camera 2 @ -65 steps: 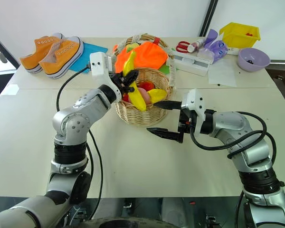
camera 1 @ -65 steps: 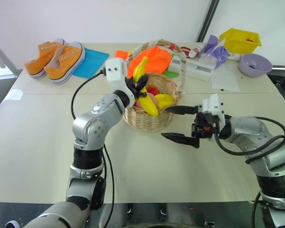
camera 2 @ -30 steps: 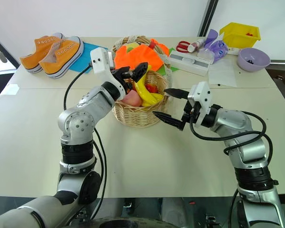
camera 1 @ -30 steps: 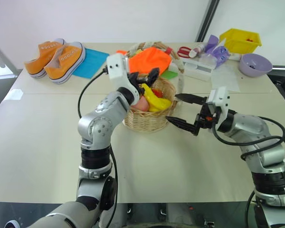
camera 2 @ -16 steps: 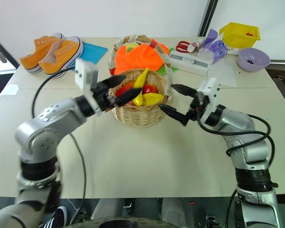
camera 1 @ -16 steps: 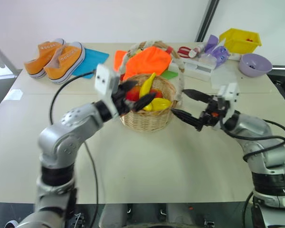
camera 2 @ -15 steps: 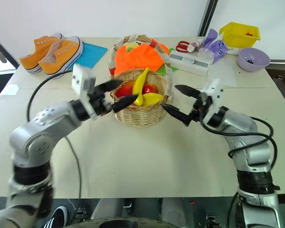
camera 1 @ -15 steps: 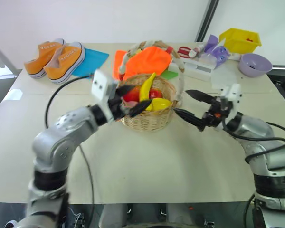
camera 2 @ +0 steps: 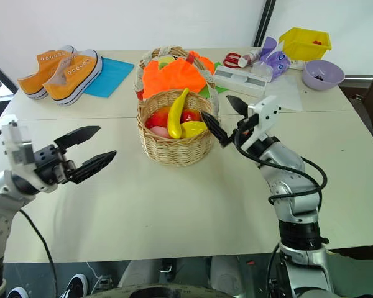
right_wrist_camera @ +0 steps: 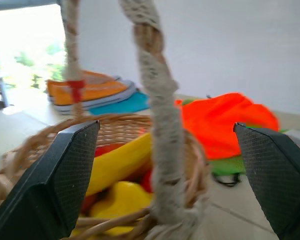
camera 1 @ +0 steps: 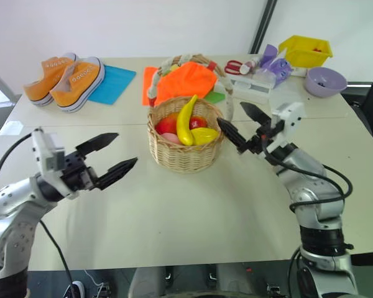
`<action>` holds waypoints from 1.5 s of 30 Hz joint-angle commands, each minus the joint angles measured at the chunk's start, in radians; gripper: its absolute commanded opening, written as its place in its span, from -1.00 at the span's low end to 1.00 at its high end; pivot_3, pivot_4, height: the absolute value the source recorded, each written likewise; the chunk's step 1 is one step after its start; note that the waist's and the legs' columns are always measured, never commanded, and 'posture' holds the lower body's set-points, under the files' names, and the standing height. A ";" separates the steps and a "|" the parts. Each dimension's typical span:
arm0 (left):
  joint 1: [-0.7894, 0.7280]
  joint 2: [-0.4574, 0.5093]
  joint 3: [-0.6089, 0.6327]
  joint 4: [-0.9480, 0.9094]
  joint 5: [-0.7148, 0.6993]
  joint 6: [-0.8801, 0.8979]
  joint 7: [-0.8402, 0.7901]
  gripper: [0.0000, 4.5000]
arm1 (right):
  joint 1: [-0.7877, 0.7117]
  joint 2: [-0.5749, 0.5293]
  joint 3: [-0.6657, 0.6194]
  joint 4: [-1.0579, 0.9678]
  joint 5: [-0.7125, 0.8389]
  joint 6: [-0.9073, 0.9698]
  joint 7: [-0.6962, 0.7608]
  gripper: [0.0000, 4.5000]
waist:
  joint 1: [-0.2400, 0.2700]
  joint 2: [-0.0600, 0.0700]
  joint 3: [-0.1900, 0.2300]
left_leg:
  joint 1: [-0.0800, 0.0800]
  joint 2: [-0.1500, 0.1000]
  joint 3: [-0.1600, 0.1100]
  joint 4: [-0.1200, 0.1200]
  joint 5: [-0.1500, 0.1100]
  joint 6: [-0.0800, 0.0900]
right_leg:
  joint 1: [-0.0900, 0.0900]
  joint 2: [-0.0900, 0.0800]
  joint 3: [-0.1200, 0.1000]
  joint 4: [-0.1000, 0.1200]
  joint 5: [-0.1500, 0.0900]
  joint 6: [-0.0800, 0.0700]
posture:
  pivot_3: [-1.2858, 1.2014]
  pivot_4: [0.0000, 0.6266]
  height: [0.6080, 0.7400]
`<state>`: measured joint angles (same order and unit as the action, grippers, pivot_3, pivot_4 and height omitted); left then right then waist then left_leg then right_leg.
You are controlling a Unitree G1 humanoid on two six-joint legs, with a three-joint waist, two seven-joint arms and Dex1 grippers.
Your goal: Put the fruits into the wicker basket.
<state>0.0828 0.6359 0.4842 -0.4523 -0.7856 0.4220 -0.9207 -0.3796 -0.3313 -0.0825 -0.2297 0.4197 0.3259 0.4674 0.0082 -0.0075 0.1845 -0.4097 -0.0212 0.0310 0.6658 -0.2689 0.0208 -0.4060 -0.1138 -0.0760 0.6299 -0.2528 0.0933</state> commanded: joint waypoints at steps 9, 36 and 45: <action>0.133 -0.020 0.059 -0.014 -0.004 -0.122 -0.055 1.00 | -0.077 0.021 0.025 0.079 -0.058 -0.062 0.009 0.16 | 0.000 0.000 0.000 | 0.000 0.000 0.000 0.000 0.000 0.000 | 0.000 -0.001 0.000 0.000 0.000 0.000 | 0.03 -0.52 1.00; -0.266 -0.066 -0.409 0.113 -0.001 -0.056 -0.177 1.00 | 0.325 -0.292 -0.671 0.088 0.044 -0.154 -0.005 -0.99 | 0.000 0.006 0.000 | 0.002 0.000 0.004 0.000 -0.001 0.002 | 0.002 0.002 0.002 0.001 0.002 0.003 | 0.03 -0.52 1.00; -0.338 -0.083 -0.439 0.199 0.036 -0.070 -0.223 1.00 | 0.374 -0.215 -0.660 0.020 -0.021 -0.242 -0.132 -0.16 | 0.004 0.008 -0.002 | 0.003 0.001 0.005 0.000 -0.001 0.002 | 0.002 0.006 0.006 0.001 0.002 0.003 | 0.03 -0.52 1.00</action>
<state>-0.2471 0.5541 0.0430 -0.2441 -0.7497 0.3628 -1.1383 0.0088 -0.5567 -0.7156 -0.1552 0.4193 0.1343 0.3858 0.0122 0.0008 0.1828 -0.4072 -0.0201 0.0363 0.6663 -0.2698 0.0232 -0.4040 -0.1081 -0.0698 0.6307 -0.2513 0.0968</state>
